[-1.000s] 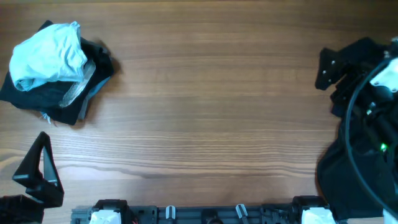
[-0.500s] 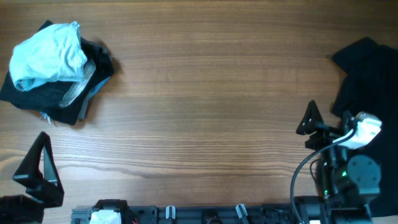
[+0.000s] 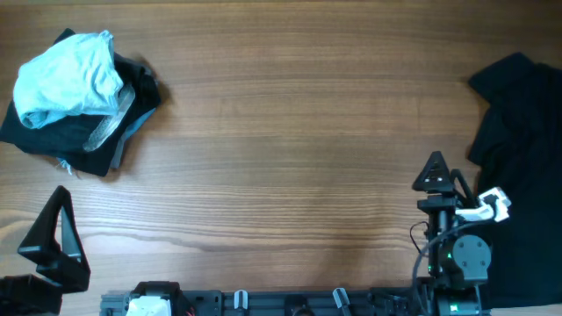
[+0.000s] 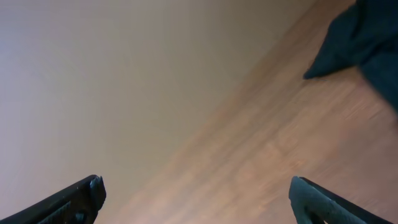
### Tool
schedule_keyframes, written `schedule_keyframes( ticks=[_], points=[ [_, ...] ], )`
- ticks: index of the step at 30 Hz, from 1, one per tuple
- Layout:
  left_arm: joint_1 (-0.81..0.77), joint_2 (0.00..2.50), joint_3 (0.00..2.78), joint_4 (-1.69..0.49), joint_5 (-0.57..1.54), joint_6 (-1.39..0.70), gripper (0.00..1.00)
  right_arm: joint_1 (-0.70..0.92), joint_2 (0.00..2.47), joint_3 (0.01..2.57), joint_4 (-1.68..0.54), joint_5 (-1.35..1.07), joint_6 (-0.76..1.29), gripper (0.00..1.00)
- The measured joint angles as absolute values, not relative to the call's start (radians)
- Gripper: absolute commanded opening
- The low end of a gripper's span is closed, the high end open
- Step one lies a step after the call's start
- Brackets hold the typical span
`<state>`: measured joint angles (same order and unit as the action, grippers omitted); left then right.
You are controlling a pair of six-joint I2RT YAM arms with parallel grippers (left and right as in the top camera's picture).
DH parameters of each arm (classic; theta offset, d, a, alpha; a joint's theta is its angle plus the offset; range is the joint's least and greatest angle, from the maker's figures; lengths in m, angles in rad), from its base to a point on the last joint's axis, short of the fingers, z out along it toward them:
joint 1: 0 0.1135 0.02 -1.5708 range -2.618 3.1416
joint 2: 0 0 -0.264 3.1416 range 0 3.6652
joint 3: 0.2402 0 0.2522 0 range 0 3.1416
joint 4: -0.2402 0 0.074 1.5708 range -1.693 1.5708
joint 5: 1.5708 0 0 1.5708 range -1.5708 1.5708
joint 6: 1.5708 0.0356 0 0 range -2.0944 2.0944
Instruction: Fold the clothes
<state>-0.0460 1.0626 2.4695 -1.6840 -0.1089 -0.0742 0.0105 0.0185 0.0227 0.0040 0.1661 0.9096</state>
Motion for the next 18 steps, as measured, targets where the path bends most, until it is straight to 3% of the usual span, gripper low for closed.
schedule_keyframes(
  ticks=[5, 11, 18],
  points=[
    [-0.046, 1.063, 2.469, -1.684, -0.109, -0.074, 1.0, 0.01, 0.017, 0.019, 0.023, 0.166, 1.259, 1.0],
    [-0.046, 1.063, 2.469, -1.684, -0.109, -0.074, 1.0, 0.01, 0.017, 0.015, 0.023, 0.166, 1.841, 1.0],
    [-0.046, 1.063, 2.469, -1.684, -0.109, -0.074, 1.0, 0.01, 0.017, 0.015, 0.023, 0.166, 2.023, 1.0]
  ],
)
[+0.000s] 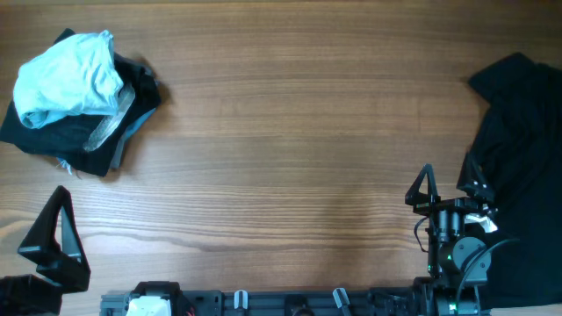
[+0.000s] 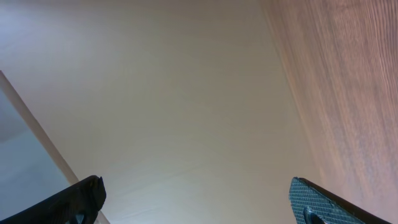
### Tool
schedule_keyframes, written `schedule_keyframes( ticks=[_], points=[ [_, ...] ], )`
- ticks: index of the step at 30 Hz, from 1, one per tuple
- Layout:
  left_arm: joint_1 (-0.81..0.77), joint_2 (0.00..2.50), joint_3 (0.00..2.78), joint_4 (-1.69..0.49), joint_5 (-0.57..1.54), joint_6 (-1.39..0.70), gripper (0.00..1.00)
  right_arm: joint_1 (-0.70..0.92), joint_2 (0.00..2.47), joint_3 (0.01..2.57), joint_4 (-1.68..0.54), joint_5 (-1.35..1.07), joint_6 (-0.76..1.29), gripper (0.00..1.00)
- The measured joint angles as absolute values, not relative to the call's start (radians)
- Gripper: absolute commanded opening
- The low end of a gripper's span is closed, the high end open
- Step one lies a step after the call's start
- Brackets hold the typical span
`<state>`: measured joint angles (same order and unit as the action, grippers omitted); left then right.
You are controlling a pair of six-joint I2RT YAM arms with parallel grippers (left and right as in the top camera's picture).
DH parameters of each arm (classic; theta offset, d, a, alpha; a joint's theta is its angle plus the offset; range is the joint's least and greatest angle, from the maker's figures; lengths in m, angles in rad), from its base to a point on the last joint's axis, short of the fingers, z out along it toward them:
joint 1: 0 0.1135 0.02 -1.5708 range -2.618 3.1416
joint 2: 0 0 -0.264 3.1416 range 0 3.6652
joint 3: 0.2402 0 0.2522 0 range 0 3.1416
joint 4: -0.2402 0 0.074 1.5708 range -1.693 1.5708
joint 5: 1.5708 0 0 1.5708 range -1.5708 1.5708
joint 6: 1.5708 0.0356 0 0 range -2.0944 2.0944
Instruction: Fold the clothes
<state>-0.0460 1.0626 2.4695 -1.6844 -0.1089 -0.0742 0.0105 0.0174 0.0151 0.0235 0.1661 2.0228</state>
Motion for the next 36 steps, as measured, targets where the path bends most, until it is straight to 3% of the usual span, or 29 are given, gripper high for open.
schedule_keyframes(
  ticks=[7, 11, 19, 22, 27, 36],
  points=[
    [-0.046, 1.063, 2.469, -1.684, -0.109, -0.074, 1.0, 0.01, 0.042, 0.015, 0.023, 0.17, 1.993, 1.0],
    [-0.046, 1.063, 2.469, -1.684, -0.109, -0.074, 1.0, 0.01, 0.088, 0.014, 0.023, 0.144, 1.787, 1.0],
    [-0.046, 1.063, 2.469, -1.684, -0.109, -0.074, 1.0, 0.01, 0.091, 0.01, 0.033, 0.091, 0.632, 1.0],
    [-0.046, 1.063, 2.469, -1.684, -0.109, -0.074, 1.0, 0.01, 0.094, 0.008, 0.012, 0.078, 0.389, 1.0],
    [-0.046, 1.063, 2.469, -1.684, -0.109, -0.074, 1.0, 0.01, 0.095, 0.008, 0.012, 0.071, 0.244, 1.0],
    [-0.046, 1.063, 2.469, -1.684, -0.109, -0.074, 1.0, 0.01, 0.095, 0.008, 0.012, 0.068, 0.206, 1.0]
  ],
)
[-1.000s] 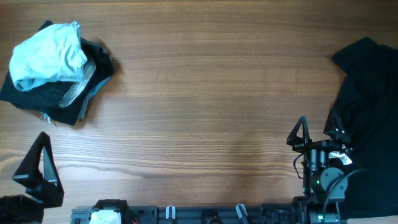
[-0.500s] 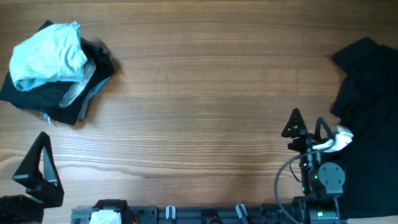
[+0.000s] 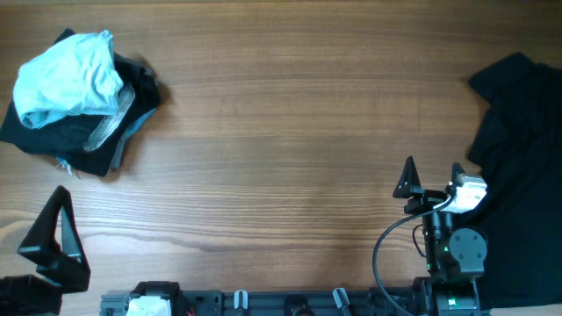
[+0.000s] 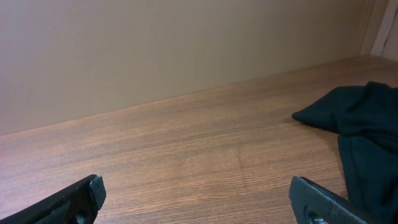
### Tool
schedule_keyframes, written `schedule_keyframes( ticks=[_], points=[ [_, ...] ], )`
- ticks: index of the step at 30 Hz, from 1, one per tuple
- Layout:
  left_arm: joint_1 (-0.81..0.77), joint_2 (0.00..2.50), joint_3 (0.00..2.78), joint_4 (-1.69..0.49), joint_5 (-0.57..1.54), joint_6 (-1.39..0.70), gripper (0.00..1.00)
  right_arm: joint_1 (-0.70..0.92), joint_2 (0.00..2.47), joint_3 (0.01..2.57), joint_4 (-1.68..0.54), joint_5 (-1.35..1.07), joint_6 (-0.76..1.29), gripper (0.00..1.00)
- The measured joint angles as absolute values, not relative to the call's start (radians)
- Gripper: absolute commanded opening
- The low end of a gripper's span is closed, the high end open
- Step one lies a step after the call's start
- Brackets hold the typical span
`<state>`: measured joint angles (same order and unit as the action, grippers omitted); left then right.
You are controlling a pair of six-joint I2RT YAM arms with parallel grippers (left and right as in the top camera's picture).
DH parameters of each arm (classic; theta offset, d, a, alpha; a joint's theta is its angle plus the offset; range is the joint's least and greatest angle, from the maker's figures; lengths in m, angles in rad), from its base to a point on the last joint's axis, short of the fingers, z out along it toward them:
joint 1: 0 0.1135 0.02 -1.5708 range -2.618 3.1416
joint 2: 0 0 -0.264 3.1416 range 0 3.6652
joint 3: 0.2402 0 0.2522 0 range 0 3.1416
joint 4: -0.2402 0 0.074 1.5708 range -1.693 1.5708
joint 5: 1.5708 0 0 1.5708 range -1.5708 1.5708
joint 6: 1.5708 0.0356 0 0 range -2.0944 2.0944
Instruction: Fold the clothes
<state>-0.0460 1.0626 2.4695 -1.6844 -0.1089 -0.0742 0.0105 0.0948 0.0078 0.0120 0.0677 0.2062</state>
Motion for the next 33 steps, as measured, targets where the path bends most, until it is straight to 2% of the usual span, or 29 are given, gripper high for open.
schedule_keyframes(
  ticks=[7, 15, 19, 21, 23, 27, 33],
  points=[
    [-0.046, 1.063, 2.469, -1.684, -0.109, -0.074, 1.0, 0.01, 0.041, 0.006, 0.027, 0.068, 0.203, 1.0],
    [-0.046, 1.063, 2.469, -1.685, -0.11, -0.074, 1.0, 0.042, 0.015, 0.006, 0.333, 0.123, 0.19, 1.0],
    [-0.046, 1.063, 2.469, -1.684, -0.112, -0.074, 1.0, 0.079, 0.012, 0.006, 0.442, 0.082, 0.011, 1.0],
    [-0.046, 1.063, 2.469, -1.684, -0.112, -0.074, 1.0, 0.082, 0.012, 0.006, 0.398, -0.021, -0.116, 1.0],
    [-0.046, 1.063, 2.469, -1.684, -0.112, -0.074, 1.0, 0.083, 0.01, 0.009, 0.29, -0.084, -0.144, 1.0],
    [-0.046, 1.063, 2.469, -1.685, -0.112, -0.074, 1.0, 0.054, 0.011, 0.006, 0.072, -0.128, -0.062, 1.0],
    [-0.046, 1.063, 2.469, -1.684, -0.112, -0.074, 1.0, -0.075, 0.011, 0.006, 0.007, -0.135, 0.106, 1.0]
  ],
)
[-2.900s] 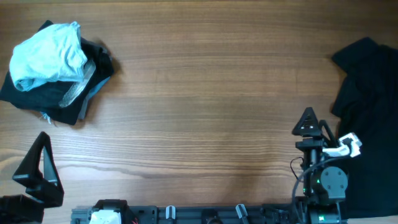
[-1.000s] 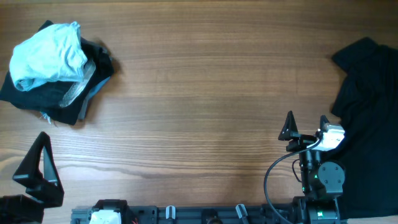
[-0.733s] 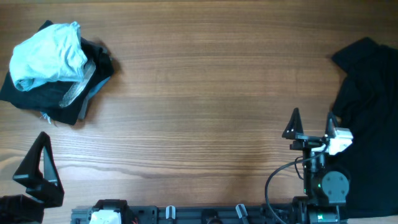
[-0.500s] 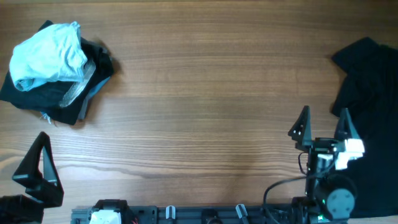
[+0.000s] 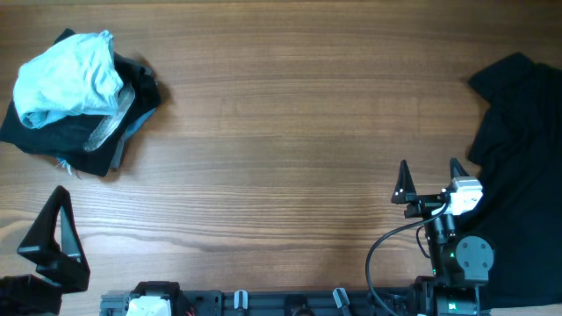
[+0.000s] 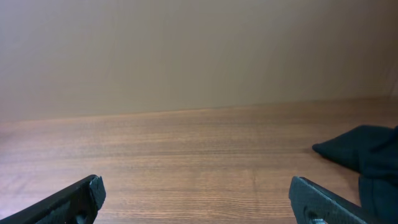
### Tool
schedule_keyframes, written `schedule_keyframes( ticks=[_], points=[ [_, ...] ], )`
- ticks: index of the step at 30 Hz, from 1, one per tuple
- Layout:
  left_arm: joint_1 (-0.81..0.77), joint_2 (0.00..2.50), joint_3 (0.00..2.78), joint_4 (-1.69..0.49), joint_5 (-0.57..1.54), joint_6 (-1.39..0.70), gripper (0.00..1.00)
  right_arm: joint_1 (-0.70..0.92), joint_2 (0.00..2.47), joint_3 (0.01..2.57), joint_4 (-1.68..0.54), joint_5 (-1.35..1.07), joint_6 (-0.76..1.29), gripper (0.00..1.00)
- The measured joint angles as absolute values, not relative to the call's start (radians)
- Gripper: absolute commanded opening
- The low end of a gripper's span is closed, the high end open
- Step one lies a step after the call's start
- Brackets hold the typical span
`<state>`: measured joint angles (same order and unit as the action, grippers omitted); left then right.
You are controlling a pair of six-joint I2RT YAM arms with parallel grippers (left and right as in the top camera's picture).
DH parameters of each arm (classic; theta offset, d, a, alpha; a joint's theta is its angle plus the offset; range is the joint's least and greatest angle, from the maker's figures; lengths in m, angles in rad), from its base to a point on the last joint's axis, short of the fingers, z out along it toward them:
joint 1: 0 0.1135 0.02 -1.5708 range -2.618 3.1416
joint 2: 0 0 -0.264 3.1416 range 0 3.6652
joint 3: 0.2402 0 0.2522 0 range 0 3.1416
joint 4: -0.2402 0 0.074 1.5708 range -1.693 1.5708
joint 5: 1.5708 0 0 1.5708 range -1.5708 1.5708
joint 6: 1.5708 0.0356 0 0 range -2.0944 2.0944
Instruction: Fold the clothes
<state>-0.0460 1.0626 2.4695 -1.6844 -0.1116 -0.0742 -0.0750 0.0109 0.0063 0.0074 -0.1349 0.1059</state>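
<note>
A black garment [image 5: 520,167] lies spread over the table's right edge; its near corner [image 6: 367,155] shows at the right of the right wrist view. At the far left sits a heap of dark clothes [image 5: 97,123] topped by a crumpled pale blue piece [image 5: 66,79]. My right gripper [image 5: 428,180] stands open near the front edge, just left of the black garment, its fingers wide apart with nothing between them and pointing toward the far side. My left gripper [image 5: 57,224] rests at the front left corner, below the heap.
The wooden table [image 5: 281,132] stretches between the heap and the black garment. A beige wall [image 6: 186,50] rises behind the table's far edge. The arm bases and cables [image 5: 290,303] run along the front edge.
My right gripper has turned slightly, so its camera now faces the far wall more squarely and the black garment sits further right in its view. The clothes lie unchanged.
My right gripper, open throughout, first stood by the black garment with its camera tilted. It then pointed mostly at the wall, later levelled toward the table and garment corner, and now faces the far edge squarely. Left arm and clothes kept still.
</note>
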Motion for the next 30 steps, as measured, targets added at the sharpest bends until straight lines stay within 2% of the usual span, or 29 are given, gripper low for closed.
schedule_keyframes(
  ticks=[26, 30],
  points=[
    [-0.048, 1.063, 2.469, -1.682, -0.112, -0.074, 1.0, -0.075, 0.011, 0.006, 0.007, -0.138, 0.139, 1.0],
    [-0.038, 1.055, 2.423, -1.626, -0.116, -0.075, 1.0, -0.075, 0.011, 0.006, 0.007, -0.138, 0.139, 1.0]
  ],
)
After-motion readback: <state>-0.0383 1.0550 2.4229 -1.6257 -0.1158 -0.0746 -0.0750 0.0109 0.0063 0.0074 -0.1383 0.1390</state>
